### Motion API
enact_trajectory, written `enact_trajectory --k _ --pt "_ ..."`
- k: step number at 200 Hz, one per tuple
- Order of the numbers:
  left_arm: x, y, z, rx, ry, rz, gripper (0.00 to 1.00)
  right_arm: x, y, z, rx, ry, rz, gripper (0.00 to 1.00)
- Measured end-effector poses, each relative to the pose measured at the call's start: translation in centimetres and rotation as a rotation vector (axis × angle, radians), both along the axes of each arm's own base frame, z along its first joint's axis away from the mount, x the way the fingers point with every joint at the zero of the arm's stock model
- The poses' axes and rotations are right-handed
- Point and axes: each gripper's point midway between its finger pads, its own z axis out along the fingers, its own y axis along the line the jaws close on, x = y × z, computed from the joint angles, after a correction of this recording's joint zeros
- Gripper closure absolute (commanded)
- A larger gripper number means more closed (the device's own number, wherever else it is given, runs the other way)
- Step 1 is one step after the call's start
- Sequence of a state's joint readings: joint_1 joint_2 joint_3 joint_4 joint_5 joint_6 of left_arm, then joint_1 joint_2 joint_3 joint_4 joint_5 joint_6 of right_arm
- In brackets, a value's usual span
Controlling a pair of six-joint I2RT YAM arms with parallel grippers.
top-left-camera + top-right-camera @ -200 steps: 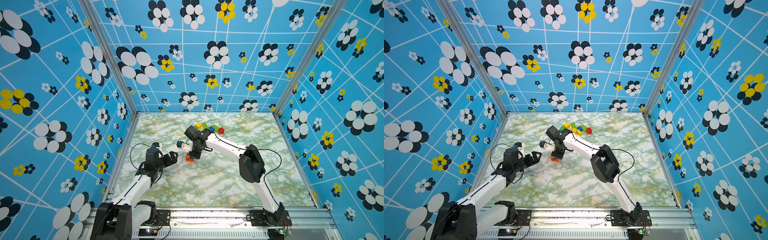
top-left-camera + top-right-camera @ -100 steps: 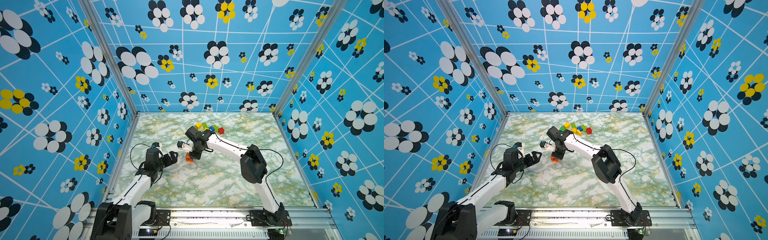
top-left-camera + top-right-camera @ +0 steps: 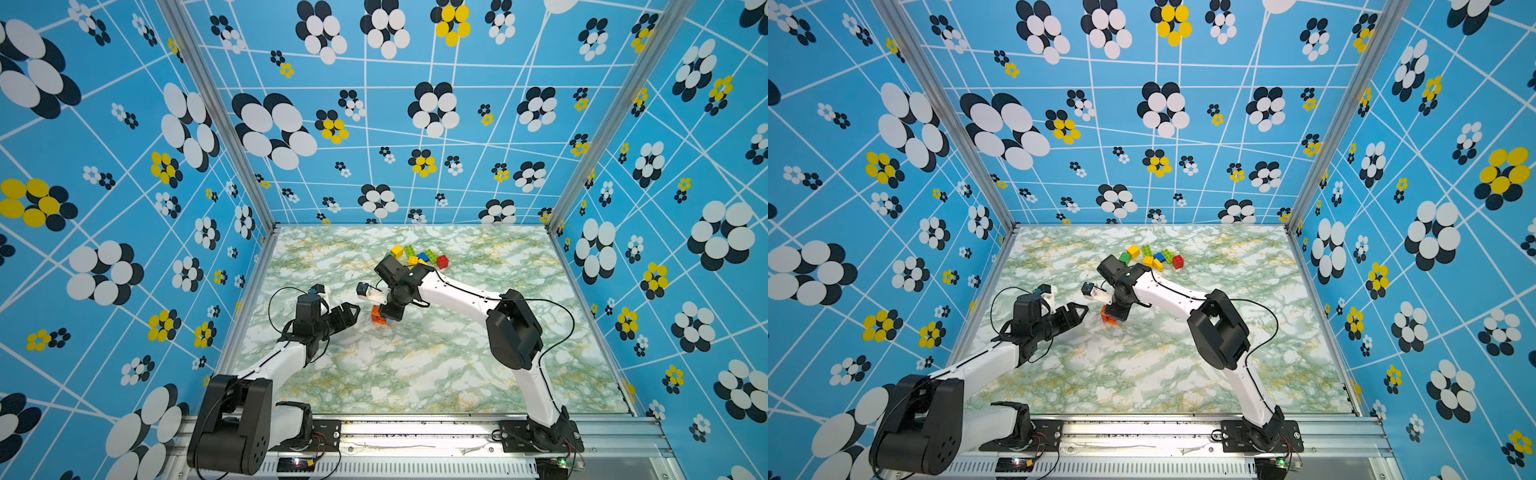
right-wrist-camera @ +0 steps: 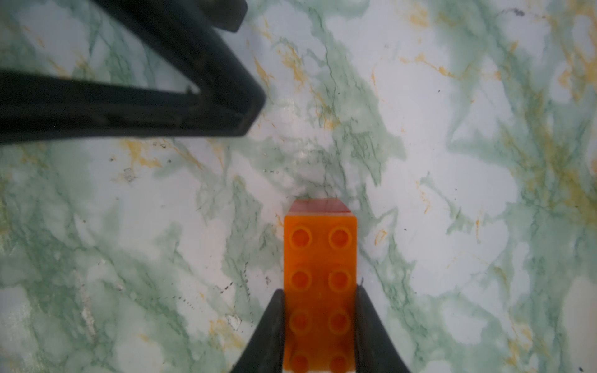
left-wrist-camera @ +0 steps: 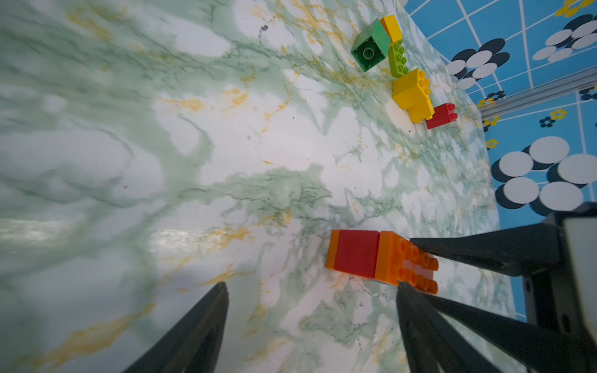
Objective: Assemble the letter p with lego
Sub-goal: Assemble the lego brick with the lego brick.
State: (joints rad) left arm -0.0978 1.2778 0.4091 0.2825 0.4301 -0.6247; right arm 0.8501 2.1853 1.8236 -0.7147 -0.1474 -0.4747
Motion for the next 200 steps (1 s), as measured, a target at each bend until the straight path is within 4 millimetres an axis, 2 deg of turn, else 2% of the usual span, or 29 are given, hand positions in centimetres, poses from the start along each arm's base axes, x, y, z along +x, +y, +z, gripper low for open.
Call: enact_trajectory --k 40,71,116,133,157,200 --pt "1.6 -1.6 -0.4 -0.115 0.015 -0.032 0.37 0.0 0.1 0.0 0.025 0.020 -0.012 0.83" --pt "2.6 -2.7 0.2 -0.174 -0.007 -0.060 0.40 0.0 0.1 0.0 0.042 0.017 -0.013 0.83" --pt "2.8 -4.9 0.3 -0.203 -0.011 -0.129 0.46 -0.2 -0.1 0.1 0.057 0.010 -0.016 0.83" --pt "2.7 -5.3 0.0 -0.207 -0.003 -0.140 0.46 -0.4 -0.3 0.2 0.057 0.016 -0.021 0.83" --pt "2.7 -5.4 -0.3 -0.212 0.006 -0.141 0.38 -0.5 -0.4 0.2 0.057 0.023 -0.029 0.83" --pt "2.9 -5.5 -0.1 -0.215 -0.006 -0.141 0.38 -0.6 -0.5 0.2 0.054 0.032 -0.044 0.83"
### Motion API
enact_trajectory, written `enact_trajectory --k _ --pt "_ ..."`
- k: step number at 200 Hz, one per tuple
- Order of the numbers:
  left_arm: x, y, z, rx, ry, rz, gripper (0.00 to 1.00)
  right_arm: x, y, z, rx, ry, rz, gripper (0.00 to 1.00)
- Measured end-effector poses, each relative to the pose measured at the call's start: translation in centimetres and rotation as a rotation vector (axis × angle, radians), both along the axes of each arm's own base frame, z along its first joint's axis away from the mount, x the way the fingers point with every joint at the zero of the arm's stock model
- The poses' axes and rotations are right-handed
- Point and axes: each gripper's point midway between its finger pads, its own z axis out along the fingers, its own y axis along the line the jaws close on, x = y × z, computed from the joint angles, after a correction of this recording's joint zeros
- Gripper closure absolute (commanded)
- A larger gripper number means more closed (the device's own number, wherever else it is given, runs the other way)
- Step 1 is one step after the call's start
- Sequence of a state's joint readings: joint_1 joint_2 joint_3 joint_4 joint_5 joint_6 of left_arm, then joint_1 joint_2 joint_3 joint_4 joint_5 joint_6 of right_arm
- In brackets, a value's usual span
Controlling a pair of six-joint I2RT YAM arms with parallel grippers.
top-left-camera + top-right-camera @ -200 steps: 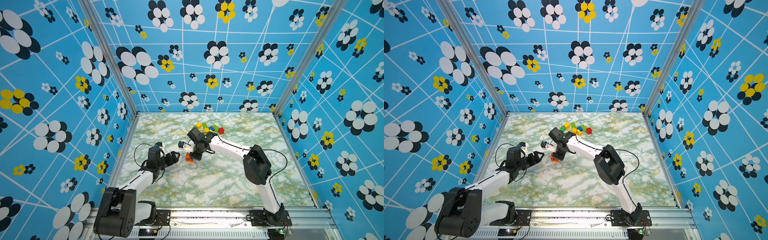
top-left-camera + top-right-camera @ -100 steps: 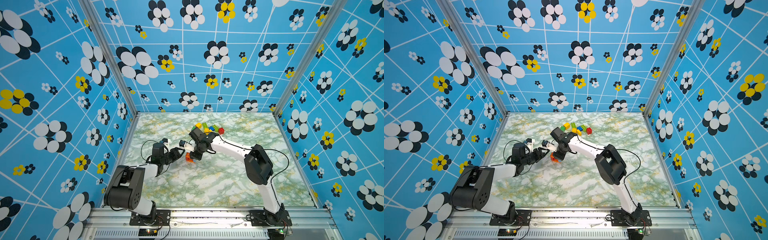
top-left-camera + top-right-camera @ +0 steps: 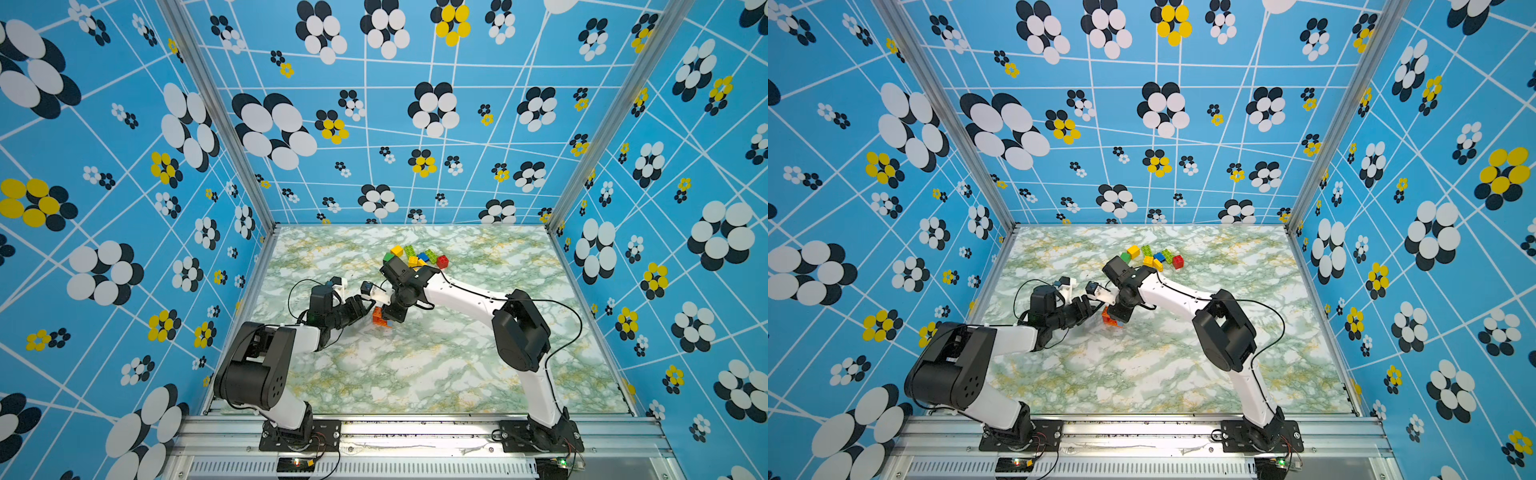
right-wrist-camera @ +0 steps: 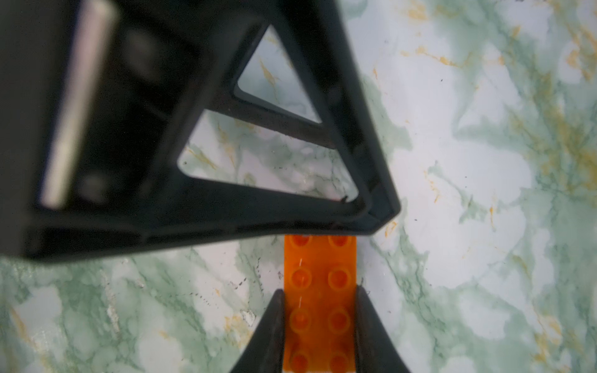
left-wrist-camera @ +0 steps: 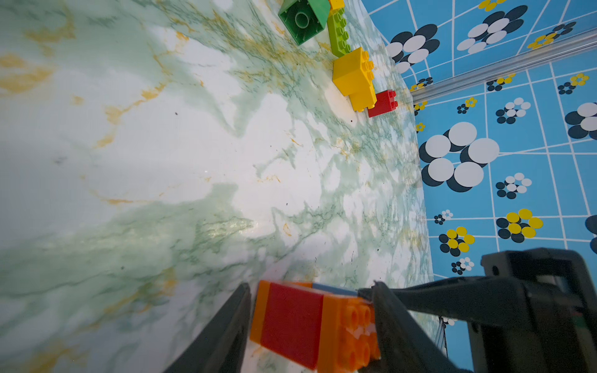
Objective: Assemble the letter p with lego
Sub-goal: Assemble the lego brick with the lego brick.
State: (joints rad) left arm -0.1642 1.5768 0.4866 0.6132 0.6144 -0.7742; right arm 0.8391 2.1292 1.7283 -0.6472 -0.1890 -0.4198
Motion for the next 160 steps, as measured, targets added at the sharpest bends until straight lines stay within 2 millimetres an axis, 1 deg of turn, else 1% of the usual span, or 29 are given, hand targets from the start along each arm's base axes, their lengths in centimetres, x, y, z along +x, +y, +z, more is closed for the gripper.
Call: enact_trajectory --k 45,82,113,160 --pt "0.07 -0.07 0.18 -0.002 -0.010 -0.002 0.44 0.01 0.00 0.00 0.004 0.012 -0.025 0.82" --pt "0.08 -0.14 0.11 -0.005 -0.017 -0.005 0.45 0.05 0.03 -0.07 0.010 0.022 -0.051 0.82" --pt "-0.19 -0.45 -0.31 -0.004 -0.008 -0.014 0.45 0.04 -0.07 -0.08 0.022 0.015 -0.066 0.80" --pt "-0.27 -0.56 -0.32 -0.004 -0.011 -0.018 0.42 0.14 -0.16 -0.18 0.015 0.004 -0.074 0.74"
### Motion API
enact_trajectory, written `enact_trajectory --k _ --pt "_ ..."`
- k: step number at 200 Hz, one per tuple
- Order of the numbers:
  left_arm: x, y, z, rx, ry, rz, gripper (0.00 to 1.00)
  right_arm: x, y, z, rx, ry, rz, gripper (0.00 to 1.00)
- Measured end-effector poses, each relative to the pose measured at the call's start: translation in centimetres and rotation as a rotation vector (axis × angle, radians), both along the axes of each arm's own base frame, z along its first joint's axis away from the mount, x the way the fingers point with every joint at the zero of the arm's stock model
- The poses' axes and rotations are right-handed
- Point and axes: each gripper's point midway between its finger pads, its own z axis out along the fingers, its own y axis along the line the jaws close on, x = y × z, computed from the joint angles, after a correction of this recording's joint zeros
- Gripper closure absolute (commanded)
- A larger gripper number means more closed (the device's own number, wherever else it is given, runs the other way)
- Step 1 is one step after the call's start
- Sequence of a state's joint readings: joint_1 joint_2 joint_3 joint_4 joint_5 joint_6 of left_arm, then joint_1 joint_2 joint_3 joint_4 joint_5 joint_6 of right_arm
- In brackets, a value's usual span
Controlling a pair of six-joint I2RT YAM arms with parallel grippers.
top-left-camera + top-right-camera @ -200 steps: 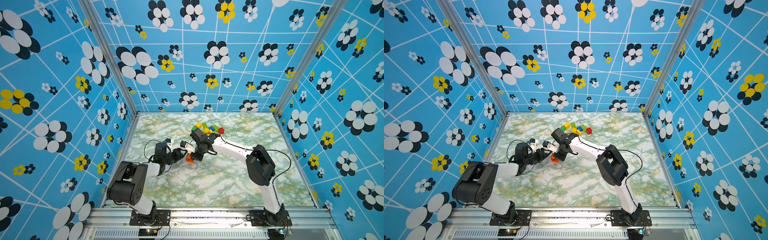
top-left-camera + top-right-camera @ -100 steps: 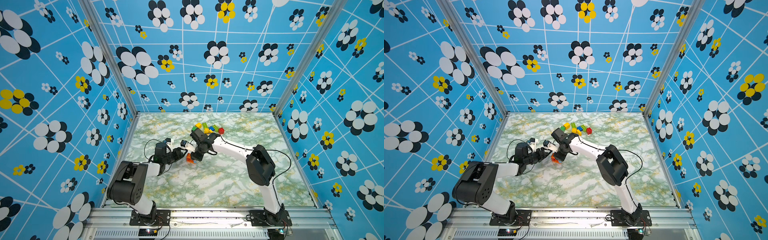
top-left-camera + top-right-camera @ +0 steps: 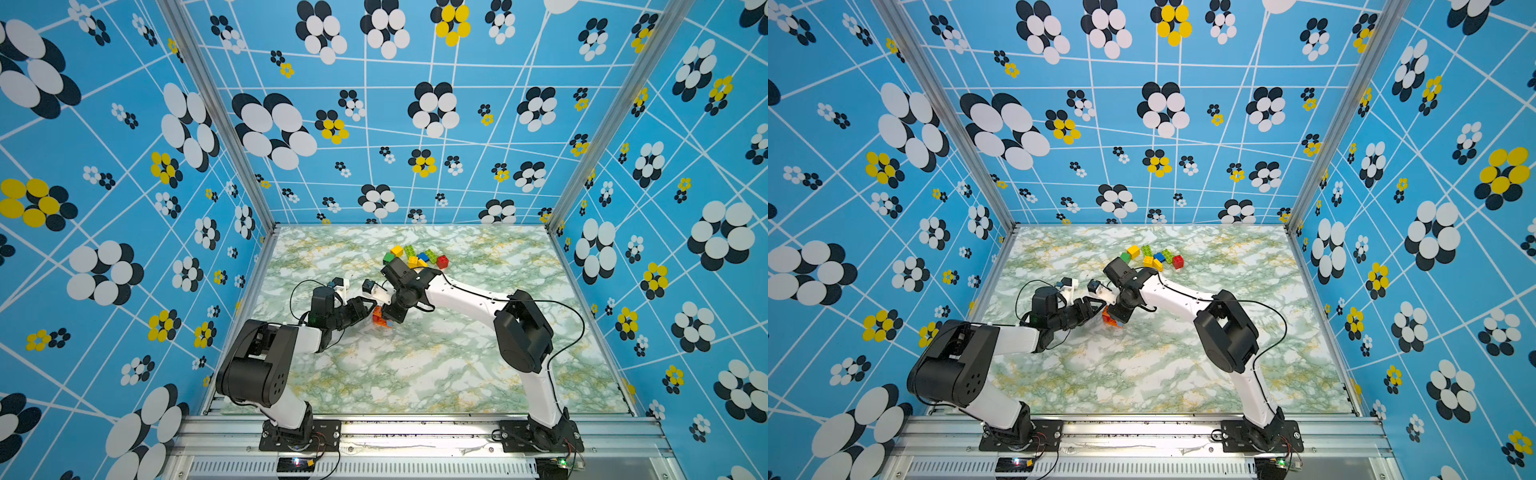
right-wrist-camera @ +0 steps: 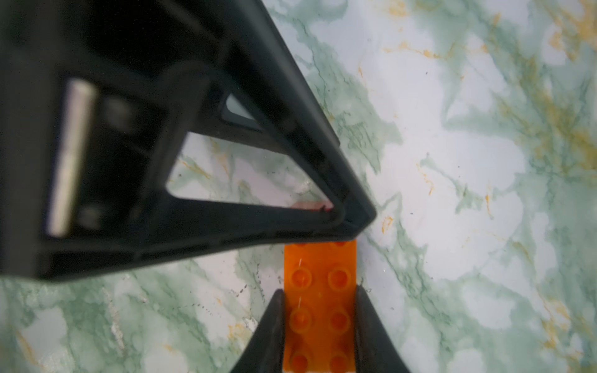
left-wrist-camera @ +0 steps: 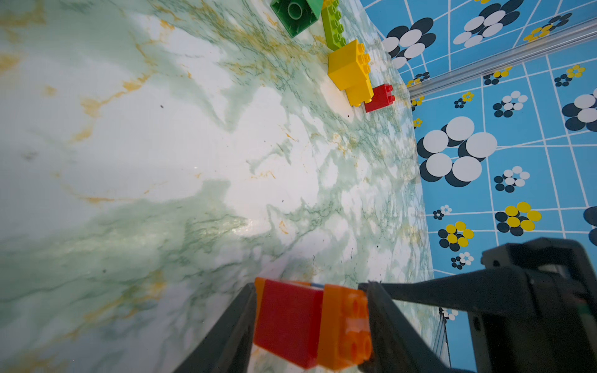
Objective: Assemble the letter p with lego
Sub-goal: Assemble the lego brick with the lego brick.
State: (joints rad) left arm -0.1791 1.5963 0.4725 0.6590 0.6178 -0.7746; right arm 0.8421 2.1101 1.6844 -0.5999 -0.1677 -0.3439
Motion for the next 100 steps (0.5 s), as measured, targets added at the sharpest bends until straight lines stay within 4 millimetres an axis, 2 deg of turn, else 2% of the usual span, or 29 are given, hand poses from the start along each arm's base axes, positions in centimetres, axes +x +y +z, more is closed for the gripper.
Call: enact_trajectory --k 76,100 --pt "-0.01 0.00 -0.01 0.000 0.000 0.000 0.41 -0.13 0.11 -0.03 -0.020 -0.023 0.000 0.72" --pt "0.01 0.00 0.01 0.000 -0.001 0.000 0.44 -0.18 0.09 0.06 -0.035 -0.022 0.006 0.73"
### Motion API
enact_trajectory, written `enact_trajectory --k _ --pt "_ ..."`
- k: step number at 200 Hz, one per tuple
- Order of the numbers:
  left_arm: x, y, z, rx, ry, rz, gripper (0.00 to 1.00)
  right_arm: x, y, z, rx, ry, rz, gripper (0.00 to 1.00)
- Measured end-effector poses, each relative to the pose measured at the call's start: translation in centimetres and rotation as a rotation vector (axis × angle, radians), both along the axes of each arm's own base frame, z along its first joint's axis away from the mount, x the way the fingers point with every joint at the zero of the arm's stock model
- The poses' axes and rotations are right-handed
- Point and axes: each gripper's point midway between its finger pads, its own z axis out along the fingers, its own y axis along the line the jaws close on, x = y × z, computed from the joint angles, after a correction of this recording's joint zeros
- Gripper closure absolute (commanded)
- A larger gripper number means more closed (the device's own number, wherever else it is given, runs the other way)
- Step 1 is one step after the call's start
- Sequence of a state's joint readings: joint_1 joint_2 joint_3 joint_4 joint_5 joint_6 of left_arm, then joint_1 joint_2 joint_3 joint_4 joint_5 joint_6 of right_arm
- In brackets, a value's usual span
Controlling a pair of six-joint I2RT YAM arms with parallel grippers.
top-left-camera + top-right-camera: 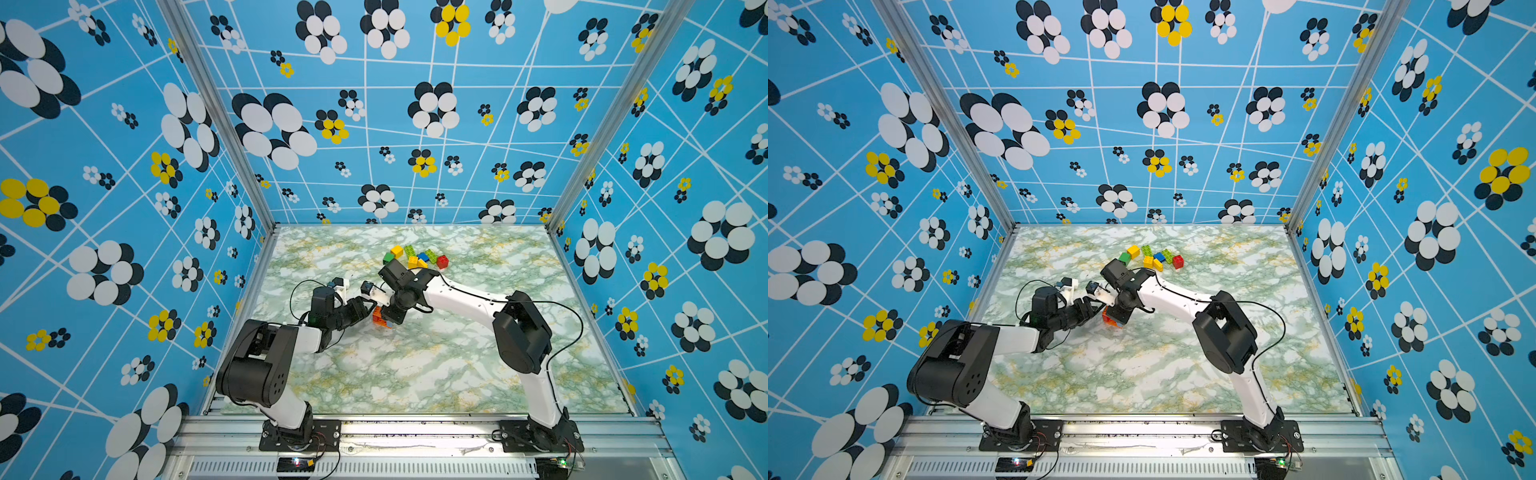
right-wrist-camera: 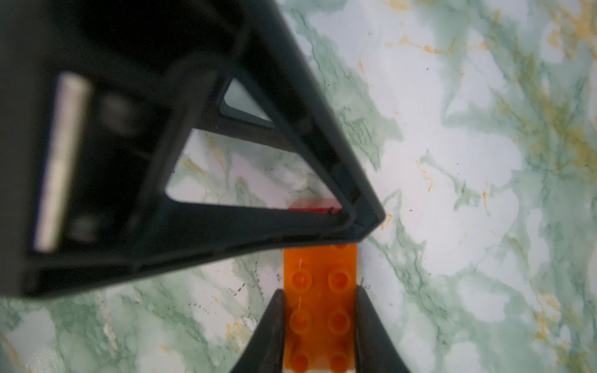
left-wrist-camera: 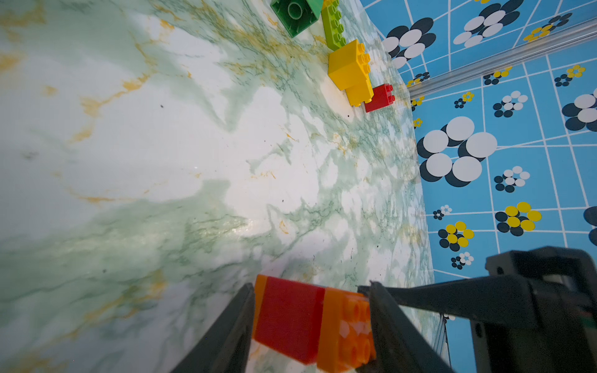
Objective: Assemble the letter p with lego
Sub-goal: Assemble the lego brick with the lego brick.
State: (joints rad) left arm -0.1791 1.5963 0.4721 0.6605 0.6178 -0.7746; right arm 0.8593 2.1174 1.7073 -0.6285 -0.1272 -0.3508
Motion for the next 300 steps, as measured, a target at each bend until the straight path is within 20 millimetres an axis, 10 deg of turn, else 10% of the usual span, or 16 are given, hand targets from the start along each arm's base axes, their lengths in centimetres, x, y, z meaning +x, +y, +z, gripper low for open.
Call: enact_trajectory --k 85,202,300 --pt "-0.2 -0.1 -0.6 -0.010 -0.001 -0.009 0.49 0.0 -0.1 -0.2 -0.031 0.013 0.002 0.70" --pt "-0.5 -0.3 -0.7 -0.012 -0.004 -0.017 0.42 0.0 -0.4 -0.7 -0.027 0.029 -0.060 0.33" --pt "-0.6 -0.4 -0.5 -0.011 -0.009 -0.019 0.42 0.8 -3.6 4.4 0.175 0.073 -0.528 0.33"
